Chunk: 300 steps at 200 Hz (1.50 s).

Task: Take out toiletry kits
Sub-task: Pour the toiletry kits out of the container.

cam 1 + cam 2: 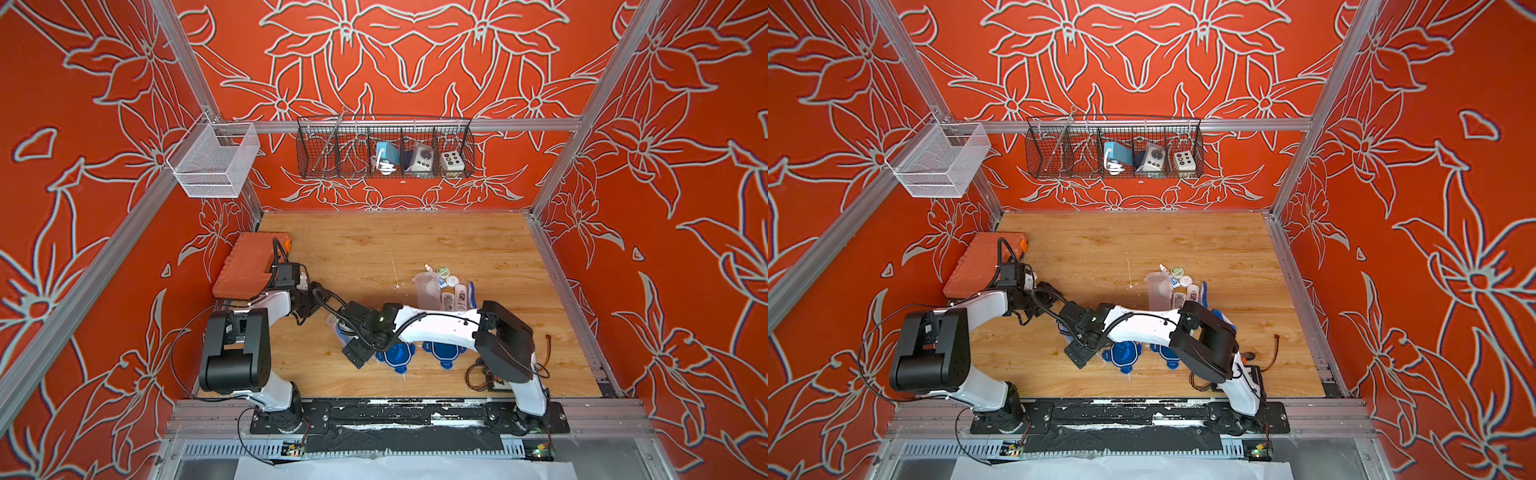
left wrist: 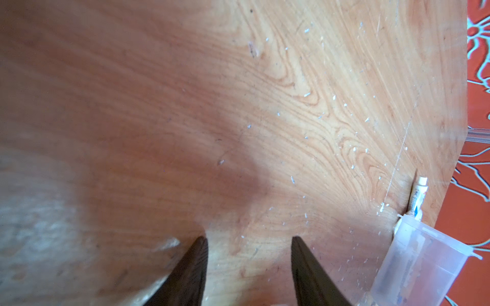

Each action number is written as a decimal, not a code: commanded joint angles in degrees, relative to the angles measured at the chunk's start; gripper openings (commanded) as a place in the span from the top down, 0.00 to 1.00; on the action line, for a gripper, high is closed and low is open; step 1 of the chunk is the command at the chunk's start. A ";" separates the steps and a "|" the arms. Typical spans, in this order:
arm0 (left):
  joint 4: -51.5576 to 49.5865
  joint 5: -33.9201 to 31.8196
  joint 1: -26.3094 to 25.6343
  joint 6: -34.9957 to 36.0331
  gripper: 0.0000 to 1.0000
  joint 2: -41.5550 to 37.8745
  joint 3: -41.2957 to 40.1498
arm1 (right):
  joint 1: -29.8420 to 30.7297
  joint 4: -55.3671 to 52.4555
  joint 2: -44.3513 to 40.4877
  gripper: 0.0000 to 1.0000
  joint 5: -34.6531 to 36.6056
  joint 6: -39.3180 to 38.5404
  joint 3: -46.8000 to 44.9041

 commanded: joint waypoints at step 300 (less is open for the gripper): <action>-2.63 -0.33 -2.41 1.19 0.49 -0.27 -0.29 | -2.05 -25.69 3.40 0.42 -6.90 13.02 19.46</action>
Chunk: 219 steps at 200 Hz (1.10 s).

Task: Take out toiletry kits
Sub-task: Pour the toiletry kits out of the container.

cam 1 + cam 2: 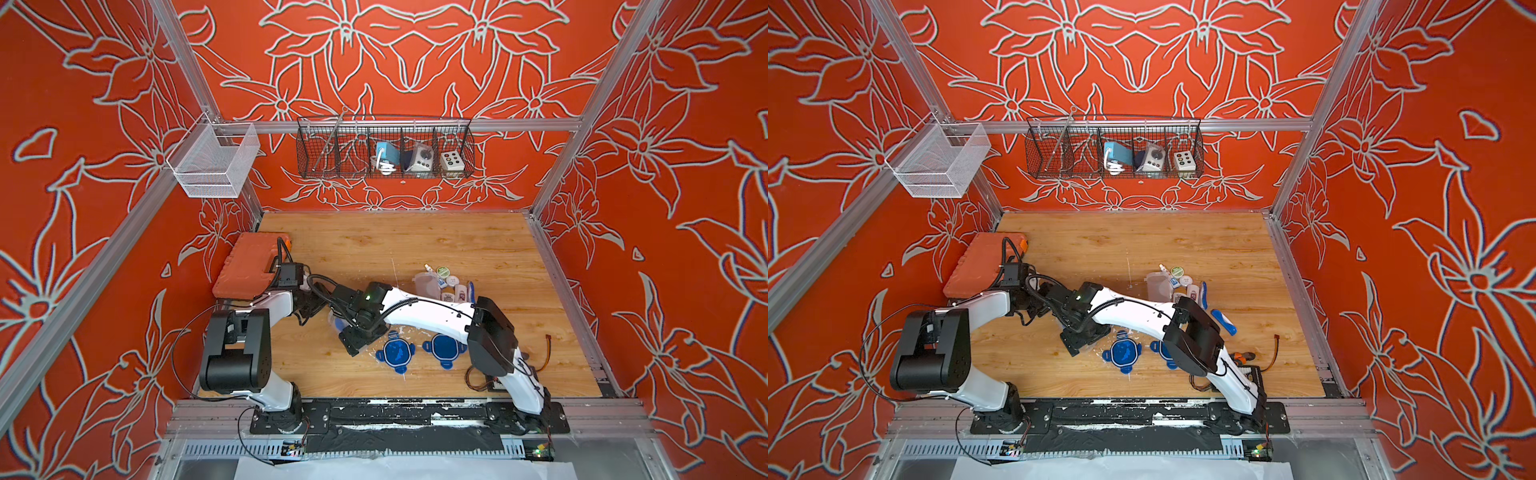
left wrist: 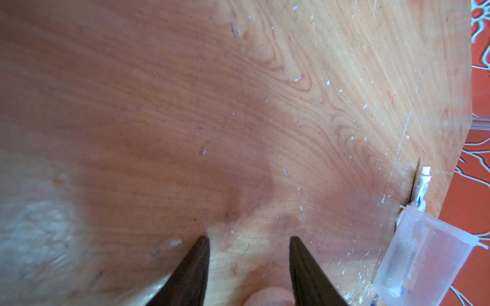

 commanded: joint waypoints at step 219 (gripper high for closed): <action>-3.94 -5.63 -1.54 1.41 0.49 -5.08 -0.19 | 0.18 -2.73 -1.46 0.42 -5.67 4.86 2.17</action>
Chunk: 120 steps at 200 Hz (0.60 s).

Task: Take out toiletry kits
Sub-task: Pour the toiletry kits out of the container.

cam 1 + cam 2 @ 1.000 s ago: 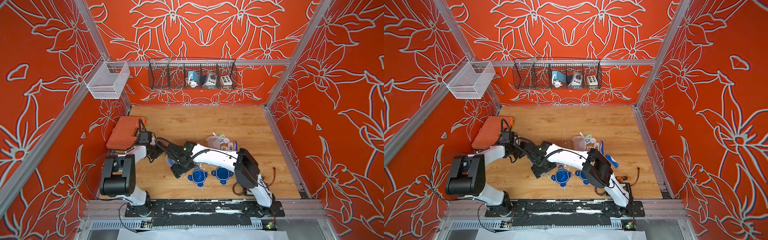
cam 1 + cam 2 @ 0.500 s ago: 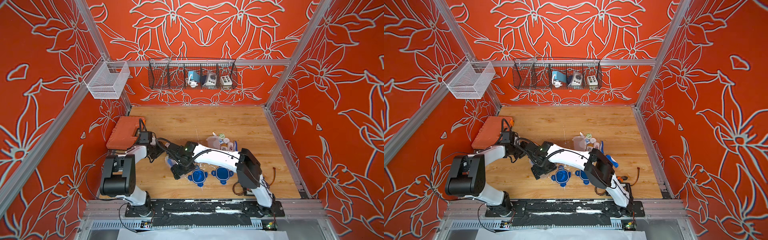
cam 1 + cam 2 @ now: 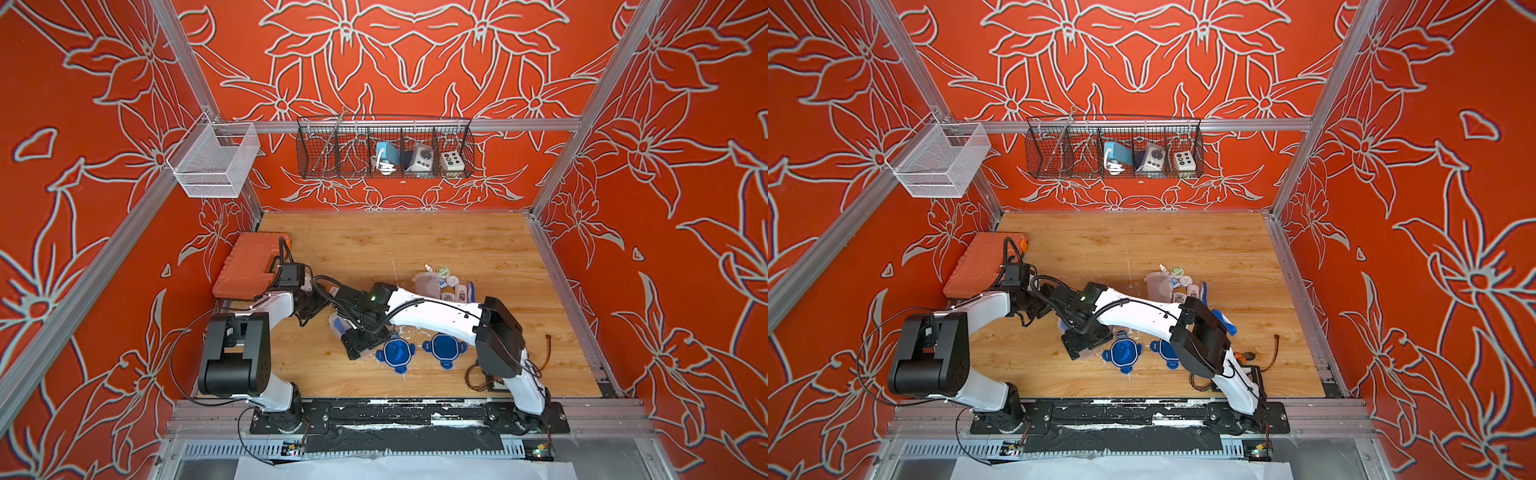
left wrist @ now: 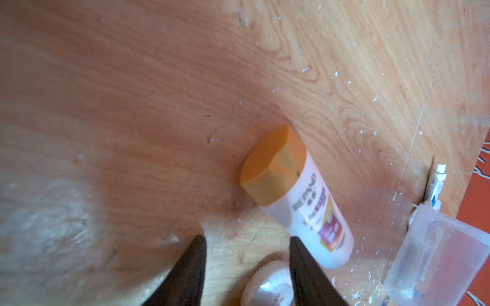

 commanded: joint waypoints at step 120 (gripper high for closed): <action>-1.71 -4.58 -0.81 1.11 0.48 -5.62 0.01 | 0.29 -6.11 0.54 0.40 2.02 1.53 6.05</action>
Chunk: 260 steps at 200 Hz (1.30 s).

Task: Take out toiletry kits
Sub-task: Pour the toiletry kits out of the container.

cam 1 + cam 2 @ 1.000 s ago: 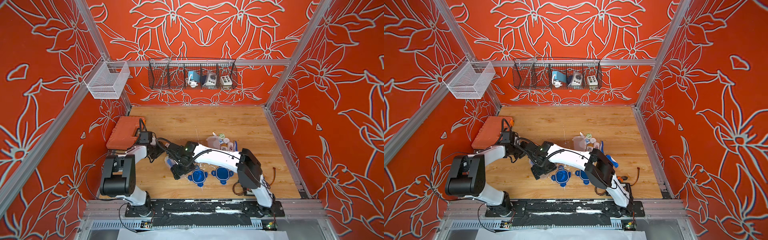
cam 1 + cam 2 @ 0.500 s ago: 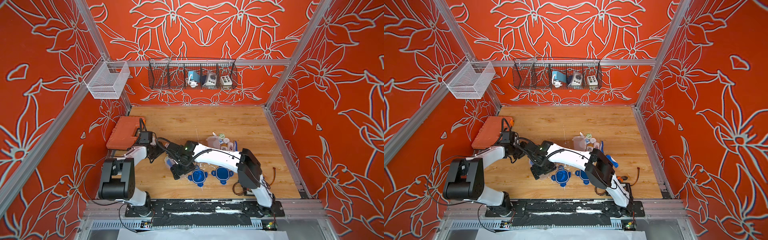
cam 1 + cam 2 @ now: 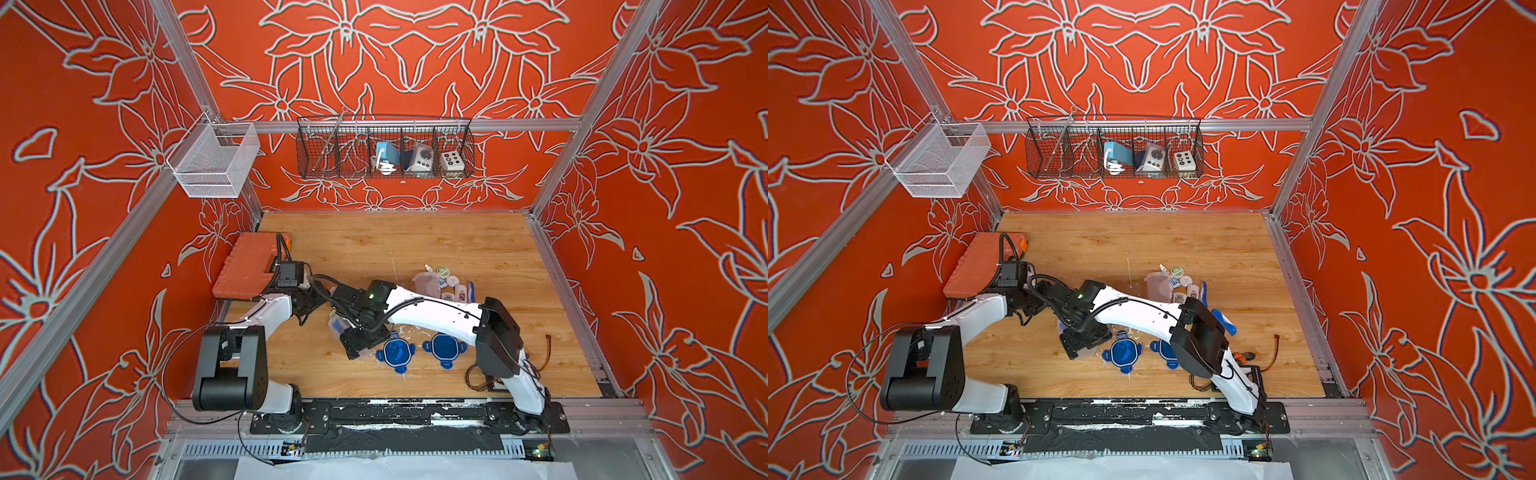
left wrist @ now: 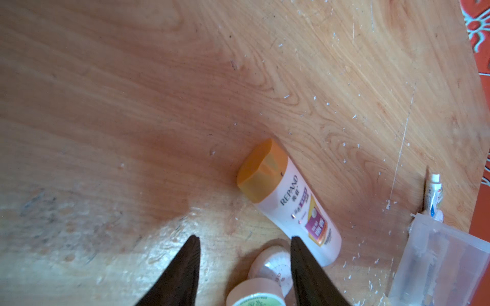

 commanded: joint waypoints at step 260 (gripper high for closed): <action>-1.92 -2.47 -1.83 1.08 0.48 -2.19 0.03 | 0.68 -3.68 -17.64 0.52 7.91 -0.18 -3.87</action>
